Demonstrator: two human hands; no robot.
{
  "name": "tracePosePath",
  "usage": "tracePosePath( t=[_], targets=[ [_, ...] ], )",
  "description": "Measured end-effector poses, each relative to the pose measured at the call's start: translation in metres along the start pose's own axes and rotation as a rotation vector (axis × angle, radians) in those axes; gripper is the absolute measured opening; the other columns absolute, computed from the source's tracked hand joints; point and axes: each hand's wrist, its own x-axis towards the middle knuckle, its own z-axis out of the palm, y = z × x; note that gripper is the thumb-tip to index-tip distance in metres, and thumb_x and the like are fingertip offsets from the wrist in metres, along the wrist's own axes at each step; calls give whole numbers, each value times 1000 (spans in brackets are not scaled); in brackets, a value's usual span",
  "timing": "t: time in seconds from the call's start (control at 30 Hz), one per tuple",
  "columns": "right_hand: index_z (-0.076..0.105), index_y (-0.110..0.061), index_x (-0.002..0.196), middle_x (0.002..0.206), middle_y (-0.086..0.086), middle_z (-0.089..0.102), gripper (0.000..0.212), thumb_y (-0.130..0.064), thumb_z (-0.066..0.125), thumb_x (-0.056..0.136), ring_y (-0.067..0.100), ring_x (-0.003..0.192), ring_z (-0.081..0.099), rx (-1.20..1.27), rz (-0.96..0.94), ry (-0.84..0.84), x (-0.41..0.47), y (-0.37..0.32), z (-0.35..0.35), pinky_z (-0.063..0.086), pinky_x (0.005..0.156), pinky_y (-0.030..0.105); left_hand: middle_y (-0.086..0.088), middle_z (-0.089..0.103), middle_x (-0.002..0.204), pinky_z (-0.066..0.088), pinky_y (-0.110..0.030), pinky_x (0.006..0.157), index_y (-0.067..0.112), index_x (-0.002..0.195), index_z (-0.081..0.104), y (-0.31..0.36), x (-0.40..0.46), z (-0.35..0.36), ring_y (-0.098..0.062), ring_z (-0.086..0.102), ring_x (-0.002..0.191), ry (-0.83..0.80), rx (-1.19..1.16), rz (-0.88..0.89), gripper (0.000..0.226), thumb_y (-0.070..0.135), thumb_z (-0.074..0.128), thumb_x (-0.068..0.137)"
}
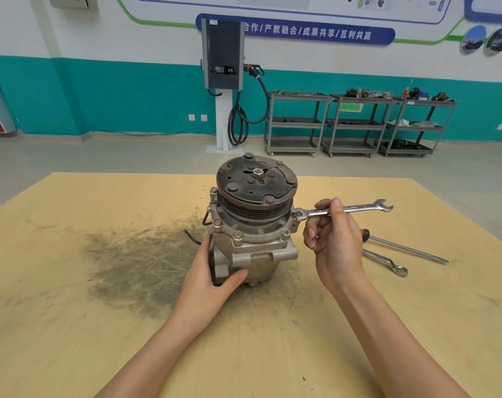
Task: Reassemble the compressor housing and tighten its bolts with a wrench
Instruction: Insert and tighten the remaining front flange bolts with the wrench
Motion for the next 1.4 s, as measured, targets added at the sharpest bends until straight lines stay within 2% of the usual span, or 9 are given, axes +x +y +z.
tracePosePath(
  t=[0.07, 0.27, 0.5, 0.77, 0.97, 1.07, 1.17, 1.27, 1.4],
  targets=[
    [54, -14, 85, 46, 2, 48, 34, -31, 33, 105, 14, 40, 39, 11, 36, 3, 3, -1, 2, 32, 44, 22, 26, 56, 135, 36, -4, 96, 30, 153, 32, 0, 0, 0, 7, 50, 127, 1, -4, 1, 84, 32, 79, 83],
    [54, -14, 85, 47, 1, 48, 34, -32, 33, 105, 13, 41, 39, 24, 45, 3, 4, 0, 2, 32, 43, 22, 19, 56, 139, 39, -28, 111, 27, 154, 31, 0, 0, 0, -1, 50, 132, 6, -7, 16, 87, 32, 79, 82],
    [53, -12, 88, 46, 0, 47, 34, -31, 31, 106, 13, 39, 38, -16, -45, 8, -5, 4, -1, 32, 42, 20, 30, 56, 132, 35, 2, 92, 36, 147, 35, -3, 1, 2, 10, 50, 125, 6, -18, 32, 79, 31, 79, 82],
    [55, -13, 88, 48, 0, 48, 32, -28, 33, 105, 13, 41, 38, -21, -71, 5, -9, 1, 0, 31, 41, 20, 24, 57, 135, 34, 4, 90, 28, 152, 34, -4, 1, 0, 7, 50, 126, 0, -14, 48, 83, 31, 79, 82],
    [53, -16, 90, 60, 1, 57, 26, -29, 36, 104, 14, 46, 45, 14, -208, 3, 3, -22, -13, 32, 42, 20, 46, 54, 120, 31, 7, 86, 48, 139, 32, -4, 1, 1, 29, 44, 114, 12, -28, 47, 75, 30, 80, 83],
    [56, -14, 91, 62, 1, 61, 23, -21, 38, 105, 13, 50, 50, -308, -243, -26, 10, -30, -40, 37, 43, 19, 57, 49, 113, 31, 8, 84, 58, 127, 31, -4, 1, 1, 30, 44, 112, 10, -18, 46, 72, 29, 80, 82],
    [64, -16, 93, 67, -2, 69, 16, -13, 51, 100, 9, 57, 56, -838, -207, -116, 8, -20, -64, 45, 54, 23, 51, 53, 117, 33, 7, 85, 52, 133, 35, -5, 1, 0, 25, 47, 115, 10, -33, 47, 71, 30, 80, 82],
    [68, -26, 92, 71, -14, 68, 12, -14, 66, 91, 0, 64, 61, -1090, -195, -280, 0, -7, -71, 47, 60, 18, 50, 54, 118, 34, 6, 84, 56, 129, 35, -6, 1, 0, 24, 48, 115, 11, -29, 41, 69, 31, 80, 82],
    [62, -37, 105, 103, -19, 62, 40, -6, 61, 81, 4, 85, 54, -1615, -169, -538, -6, 9, -67, 37, 64, 27, 48, 55, 118, 36, 1, 91, 56, 133, 31, -5, 1, 0, 23, 47, 117, 14, -13, 31, 75, 29, 80, 83]
  ],
)
